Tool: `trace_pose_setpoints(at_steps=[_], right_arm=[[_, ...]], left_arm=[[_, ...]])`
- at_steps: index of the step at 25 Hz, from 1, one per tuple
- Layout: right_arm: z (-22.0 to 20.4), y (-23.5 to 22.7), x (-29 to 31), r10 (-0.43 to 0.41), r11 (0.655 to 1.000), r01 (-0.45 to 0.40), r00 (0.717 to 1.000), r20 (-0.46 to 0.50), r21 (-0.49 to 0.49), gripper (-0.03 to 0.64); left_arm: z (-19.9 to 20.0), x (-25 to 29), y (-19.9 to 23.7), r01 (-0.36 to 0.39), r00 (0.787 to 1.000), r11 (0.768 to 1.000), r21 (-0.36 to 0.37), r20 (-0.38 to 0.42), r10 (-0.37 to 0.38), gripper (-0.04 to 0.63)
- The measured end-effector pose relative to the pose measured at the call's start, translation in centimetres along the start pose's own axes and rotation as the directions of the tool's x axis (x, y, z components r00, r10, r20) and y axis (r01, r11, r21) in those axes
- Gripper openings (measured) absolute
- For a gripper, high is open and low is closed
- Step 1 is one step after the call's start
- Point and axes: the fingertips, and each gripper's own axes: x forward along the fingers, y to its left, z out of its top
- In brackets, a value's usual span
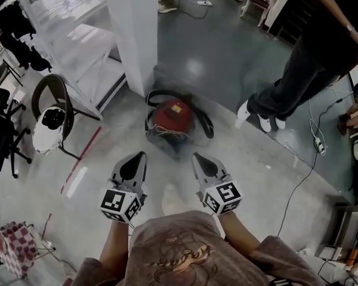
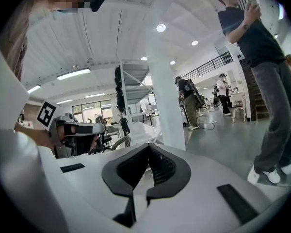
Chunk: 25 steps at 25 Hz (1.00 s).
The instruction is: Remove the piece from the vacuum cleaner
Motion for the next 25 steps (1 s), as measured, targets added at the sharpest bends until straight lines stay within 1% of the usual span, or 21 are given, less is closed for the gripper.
trace_pose_setpoints(at_steps=[4,8,14,18,25], right_arm=[[1.1,-2.3,2.2,0.009,1.000,-0.009,1.000,-0.003,-0.009,0.000],[1.8,-3.8,3.6,-0.008,1.000,0.008,1.000,-0.005,0.008,0.000],[2.6,-4.5,5.5,-0.053,0.998,0.053,0.999,0.009,0.027,0.000],[2.9,-4.6,6.1,-0.092,0.995,0.090,0.995,0.037,0.043,0.000],[3.5,-4.3,7.5,-0.123,0.990,0.118,0.990,0.069,0.072,0.002]], left_arm=[[1.1,3.3,0.8,0.007,1.000,1.000,-0.004,0.005,-0.007,0.003],[1.5,5.5,1.6,0.029,0.999,1.000,-0.004,-0.018,-0.029,0.003],[2.5,8.1,3.5,0.081,0.996,0.997,-0.002,-0.031,-0.081,0.003],[2.6,9.3,4.1,0.132,0.989,0.991,0.015,-0.063,-0.131,0.003],[3.2,10.4,5.3,0.200,0.977,0.980,0.016,-0.072,-0.199,0.005]])
